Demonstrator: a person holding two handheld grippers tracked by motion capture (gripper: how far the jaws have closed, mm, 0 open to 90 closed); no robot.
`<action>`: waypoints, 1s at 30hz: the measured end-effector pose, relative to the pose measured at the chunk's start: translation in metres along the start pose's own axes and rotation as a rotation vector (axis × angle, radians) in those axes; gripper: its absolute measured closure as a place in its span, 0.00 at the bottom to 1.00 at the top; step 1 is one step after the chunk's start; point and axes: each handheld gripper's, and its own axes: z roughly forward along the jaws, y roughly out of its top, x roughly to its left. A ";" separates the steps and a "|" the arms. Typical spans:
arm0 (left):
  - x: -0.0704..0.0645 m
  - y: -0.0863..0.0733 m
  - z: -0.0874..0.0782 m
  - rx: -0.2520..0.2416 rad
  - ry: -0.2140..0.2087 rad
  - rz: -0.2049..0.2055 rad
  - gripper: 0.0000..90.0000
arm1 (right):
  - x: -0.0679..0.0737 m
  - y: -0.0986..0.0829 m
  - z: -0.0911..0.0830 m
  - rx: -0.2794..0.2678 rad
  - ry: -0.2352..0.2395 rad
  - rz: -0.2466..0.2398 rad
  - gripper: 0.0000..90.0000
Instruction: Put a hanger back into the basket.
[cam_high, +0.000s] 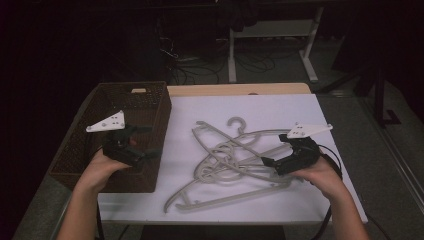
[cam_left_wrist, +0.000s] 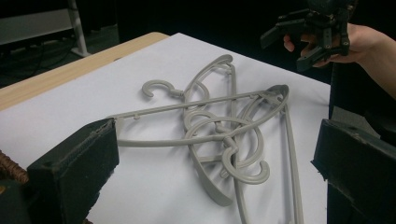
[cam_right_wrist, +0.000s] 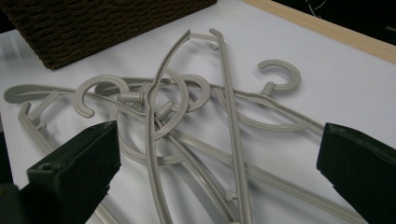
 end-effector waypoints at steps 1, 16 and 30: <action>0.000 0.000 0.001 0.001 -0.001 -0.003 0.00 | 0.000 0.000 0.000 0.001 0.000 0.000 0.00; -0.010 0.012 0.024 0.009 -0.020 -0.025 0.00 | -0.001 0.000 0.004 0.011 0.009 -0.004 0.00; -0.027 0.025 0.059 0.001 -0.018 -0.052 0.00 | -0.003 -0.001 0.012 0.026 0.013 -0.011 0.00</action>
